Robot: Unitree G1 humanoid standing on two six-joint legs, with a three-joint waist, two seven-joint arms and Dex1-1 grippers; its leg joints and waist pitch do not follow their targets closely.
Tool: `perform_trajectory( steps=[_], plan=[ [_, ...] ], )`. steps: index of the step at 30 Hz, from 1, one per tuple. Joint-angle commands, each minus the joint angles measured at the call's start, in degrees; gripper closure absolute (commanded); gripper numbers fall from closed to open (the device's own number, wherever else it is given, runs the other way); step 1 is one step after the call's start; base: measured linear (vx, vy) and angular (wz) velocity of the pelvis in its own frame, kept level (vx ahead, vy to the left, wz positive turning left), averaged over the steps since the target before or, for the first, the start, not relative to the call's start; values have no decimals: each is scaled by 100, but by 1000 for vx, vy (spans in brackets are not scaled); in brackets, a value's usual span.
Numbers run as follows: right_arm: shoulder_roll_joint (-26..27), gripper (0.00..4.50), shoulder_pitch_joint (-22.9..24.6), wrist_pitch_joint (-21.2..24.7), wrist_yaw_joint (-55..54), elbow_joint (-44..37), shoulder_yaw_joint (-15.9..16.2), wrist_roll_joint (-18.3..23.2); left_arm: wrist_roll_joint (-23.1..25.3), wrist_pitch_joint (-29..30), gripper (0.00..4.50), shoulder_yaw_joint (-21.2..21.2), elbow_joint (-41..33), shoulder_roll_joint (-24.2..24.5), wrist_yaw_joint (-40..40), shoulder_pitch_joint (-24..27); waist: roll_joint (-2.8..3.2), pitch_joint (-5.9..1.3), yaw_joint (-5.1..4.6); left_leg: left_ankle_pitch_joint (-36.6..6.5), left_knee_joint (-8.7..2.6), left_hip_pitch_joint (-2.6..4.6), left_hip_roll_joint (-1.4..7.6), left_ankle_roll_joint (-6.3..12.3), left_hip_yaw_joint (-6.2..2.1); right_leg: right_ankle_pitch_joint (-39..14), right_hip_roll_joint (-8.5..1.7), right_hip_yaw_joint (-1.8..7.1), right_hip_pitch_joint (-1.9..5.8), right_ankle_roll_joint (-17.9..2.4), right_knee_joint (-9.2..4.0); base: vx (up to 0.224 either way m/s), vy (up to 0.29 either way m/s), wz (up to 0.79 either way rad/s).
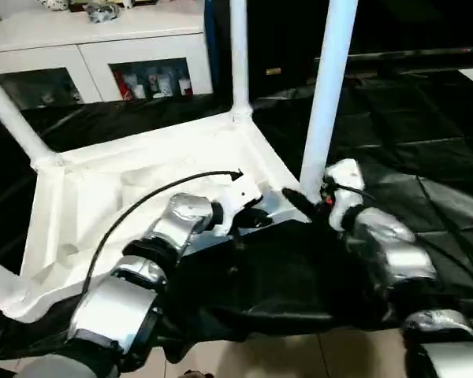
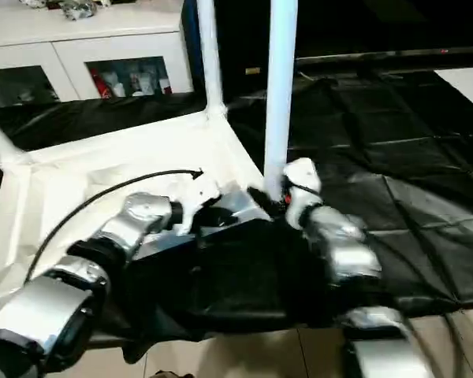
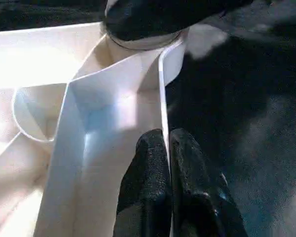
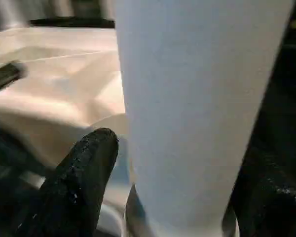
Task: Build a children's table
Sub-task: Rotate leg to tighten
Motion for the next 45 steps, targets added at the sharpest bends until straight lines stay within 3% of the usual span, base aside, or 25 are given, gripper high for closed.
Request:
perform_trajectory(
  steps=[1,4,5,6,8,9,12,23,26,29,31,32,33,37,38,39,40,43,44,45],
  plan=[
    [116,117,81,139,626,-163,455,109,-150,-238,450,-85,-177,-93,-316,74,-158,-369,69,-1371,-323,110,318,729,-189,-745,-309,166,264,-1449,-398,0,0,0],
    [-449,117,227,237,1626,-472,558,244,-239,-327,450,-131,-379,203,-1111,247,-192,-353,118,-1285,-308,94,333,864,-180,-731,-307,160,263,-1503,-392,0,0,0],
    [-505,117,238,266,1719,-498,558,259,-258,-316,450,-127,-403,240,-1204,262,-166,-360,146,-1332,-308,118,335,830,-180,-853,-304,165,250,-1504,-391,0,0,0],
    [-634,117,261,325,1947,-546,551,312,-283,-314,450,-116,-455,325,-1359,296,-186,-353,149,-1363,-319,118,340,810,-179,-924,-300,168,242,-1500,-401,0,0,0],
    [-707,132,273,389,2107,-593,532,347,-296,-303,450,-104,-496,389,-1468,320,-164,-334,190,-1554,-354,148,366,658,-194,-1198,-295,179,221,-1474,-414,0,0,0],
    [-734,141,270,415,2164,-607,515,360,-306,-288,450,-110,-530,433,-1567,341,-188,-336,183,-1557,-358,146,370,636,-190,-1201,-296,184,226,-1464,-413,0,0,0],
    [-781,161,246,466,2277,-610,520,396,-345,-267,450,-106,-614,529,-1741,398,-175,-337,202,-1566,-372,160,375,535,-193,-1154,-298,192,211,-1492,-398,0,0,0],
    [-816,236,301,696,2621,-761,638,499,-438,-126,450,-91,-813,571,-1921,507,-207,-338,232,-1396,-344,150,359,581,-181,-1118,-306,196,218,-1474,-387,0,0,0],
    [-772,241,360,701,2419,-741,617,424,-414,-72,450,-65,-818,504,-1691,505,-219,-342,243,-1379,-339,149,354,558,-182,-1170,-309,199,219,-1443,-389,0,0,0],
    [-580,243,302,510,1366,-299,569,2,-208,-16,450,-7,-535,341,-669,301,-222,-327,217,-1399,-351,150,351,463,-188,-1248,-296,201,193,-1406,-392,0,0,0],
    [-340,246,194,518,420,66,391,-138,-199,65,450,80,-378,198,-183,166,-225,-310,190,-1616,-367,170,338,322,-189,-1664,-311,201,179,-1333,-439,0,0,0],
    [-149,247,161,549,-115,204,258,-142,-158,106,450,92,-297,103,133,86,-195,-303,140,-1867,-406,197,341,122,-221,-1985,-306,202,172,-1227,-474,0,0,0],
    [131,247,141,640,-772,327,105,-119,-110,196,450,102,-190,-46,552,-23,-164,-298,109,-2030,-434,205,342,29,-235,-1989,-291,201,157,-1191,-482,0,0,0],
    [386,248,110,662,-1392,438,7,-142,-73,275,450,118,-85,-215,993,-130,-176,-302,65,-2239,-446,222,326,-48,-229,-1785,-286,219,148,-1181,-495,0,0,0],
    [707,248,-2,633,-2045,632,-113,-134,-43,300,450,132,32,-411,1428,-248,-108,-304,50,-2257,-442,215,315,-29,-228,-1687,-291,216,151,-1187,-501,0,0,0],
    [826,248,-52,608,-2248,708,-148,-137,-36,298,450,128,80,-478,1552,-290,-143,-301,10,-2342,-448,206,300,-75,-238,-1755,-294,207,151,-1180,-504,0,0,0],
    [961,248,-107,584,-2405,766,-118,-187,-21,284,450,103,122,-553,1622,-325,-81,-306,6,-2379,-448,215,293,-107,-250,-1789,-297,202,152,-1167,-499,0,0,0],
    [1160,248,-199,431,-2469,813,53,-356,18,234,450,40,195,-648,1627,-374,-101,-310,-30,-2496,-451,222,294,-110,-247,-1712,-286,198,153,-1146,-524,0,0,0],
    [1165,248,-169,290,-2230,703,208,-448,25,202,450,25,198,-650,1536,-381,-13,-316,-20,-2460,-449,207,294,-55,-252,-1559,-292,195,168,-1165,-501,0,0,0],
    [1149,192,-143,233,-2110,644,270,-474,28,182,450,18,191,-640,1488,-380,-55,-304,-34,-2493,-456,209,299,-37,-239,-1531,-272,192,160,-1158,-525,0,0,0]
  ],
)
